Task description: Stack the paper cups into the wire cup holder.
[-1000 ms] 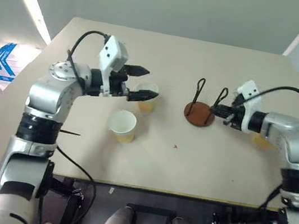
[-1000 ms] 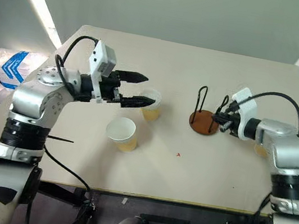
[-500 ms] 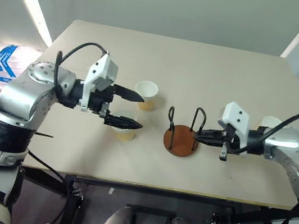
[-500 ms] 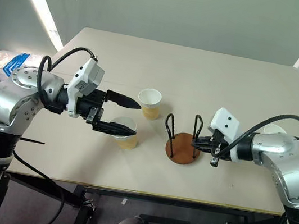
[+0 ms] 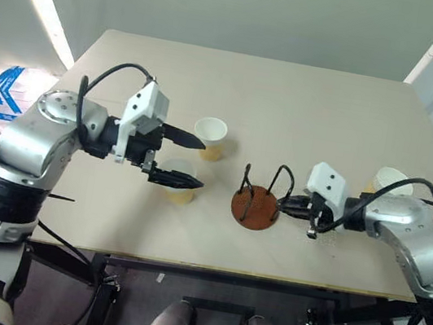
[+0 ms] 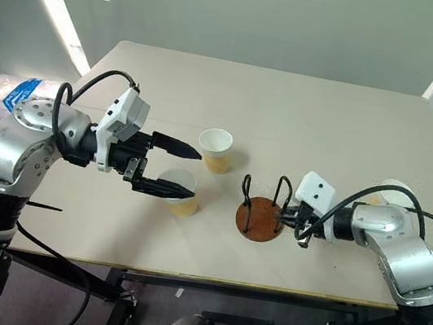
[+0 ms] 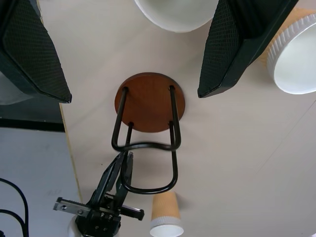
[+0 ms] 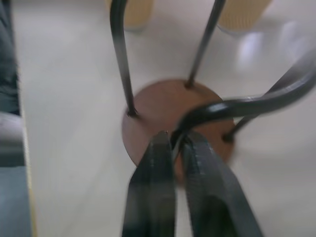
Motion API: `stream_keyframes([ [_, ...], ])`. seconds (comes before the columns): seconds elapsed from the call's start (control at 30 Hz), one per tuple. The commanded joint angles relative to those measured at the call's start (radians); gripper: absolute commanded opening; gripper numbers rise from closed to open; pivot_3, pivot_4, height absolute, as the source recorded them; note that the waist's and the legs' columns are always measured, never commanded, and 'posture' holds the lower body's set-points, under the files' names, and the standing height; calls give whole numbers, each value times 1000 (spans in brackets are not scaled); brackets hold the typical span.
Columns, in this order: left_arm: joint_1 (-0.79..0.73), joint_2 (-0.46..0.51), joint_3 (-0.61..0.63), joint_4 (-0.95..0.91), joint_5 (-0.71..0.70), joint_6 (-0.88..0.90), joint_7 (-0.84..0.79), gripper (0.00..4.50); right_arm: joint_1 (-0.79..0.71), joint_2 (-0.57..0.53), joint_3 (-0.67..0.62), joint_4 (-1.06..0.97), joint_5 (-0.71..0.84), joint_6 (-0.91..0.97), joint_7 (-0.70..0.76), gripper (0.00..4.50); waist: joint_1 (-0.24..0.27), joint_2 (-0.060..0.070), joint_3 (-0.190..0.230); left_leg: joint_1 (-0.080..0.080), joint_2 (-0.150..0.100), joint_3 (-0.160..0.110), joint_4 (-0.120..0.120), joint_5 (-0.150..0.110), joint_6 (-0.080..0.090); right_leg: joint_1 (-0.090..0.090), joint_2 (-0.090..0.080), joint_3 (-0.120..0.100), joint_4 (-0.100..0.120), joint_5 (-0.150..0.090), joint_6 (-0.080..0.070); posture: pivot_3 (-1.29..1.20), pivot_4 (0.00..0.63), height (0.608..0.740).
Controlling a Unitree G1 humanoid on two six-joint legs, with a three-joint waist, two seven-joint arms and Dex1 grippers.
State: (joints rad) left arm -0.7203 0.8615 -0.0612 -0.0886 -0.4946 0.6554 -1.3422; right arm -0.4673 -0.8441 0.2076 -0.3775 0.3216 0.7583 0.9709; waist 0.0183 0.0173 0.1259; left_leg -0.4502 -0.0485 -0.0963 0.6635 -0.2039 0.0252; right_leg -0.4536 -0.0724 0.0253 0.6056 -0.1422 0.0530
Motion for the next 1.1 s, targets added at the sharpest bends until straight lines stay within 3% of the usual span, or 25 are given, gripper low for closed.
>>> stream_keyframes([
  [0.03, 1, 8, 2, -19, 11, -19, 9, 4500, 31, -22, -9, -11, -10, -9, 3, 1565, 0, 0, 0, 0, 0, 0, 0, 0, 0, 0, 0, 0, 0, 0, 0, 0, 150, 740],
  [0.27, 20, 13, 1, -41, 20, -22, 12, 4500, 100, -88, -82, -20, 1, -14, 12, 3973, 0, 0, 0, -1, 0, 0, 0, -3, -4, 0, 0, 0, -2, 0, 1, 0, 150, 740],
  [0.43, 57, 76, -26, -114, 79, -88, -7, 4500, 78, -130, -286, -34, 134, 80, 36, 3973, -1, 0, 0, -2, 0, 0, 0, -4, -5, -1, 0, 0, -2, -1, 1, 0, 150, 740],
  [0.67, 120, 182, -74, -172, 214, -223, -23, 4500, 70, -181, -462, -82, 343, 239, 75, 3973, -2, 0, 0, -1, -1, 0, -1, -8, -9, 0, 0, 1, -2, -4, 2, 0, 150, 740],
  [0.8, 116, 211, -112, -108, 307, -309, -21, 4500, 43, -167, -504, -112, 458, 314, 48, 3973, -4, 0, 0, -1, 0, 0, -1, -8, -9, -1, 1, 1, -1, -6, 2, 0, 150, 740],
  [1.1, 104, 161, -161, -72, 382, -334, -7, 4500, 13, -187, -525, -120, 577, 377, -16, 3973, -4, 0, 0, -2, -1, 0, -1, -12, -12, -2, 1, 1, -1, -6, 0, 0, 150, 740],
])
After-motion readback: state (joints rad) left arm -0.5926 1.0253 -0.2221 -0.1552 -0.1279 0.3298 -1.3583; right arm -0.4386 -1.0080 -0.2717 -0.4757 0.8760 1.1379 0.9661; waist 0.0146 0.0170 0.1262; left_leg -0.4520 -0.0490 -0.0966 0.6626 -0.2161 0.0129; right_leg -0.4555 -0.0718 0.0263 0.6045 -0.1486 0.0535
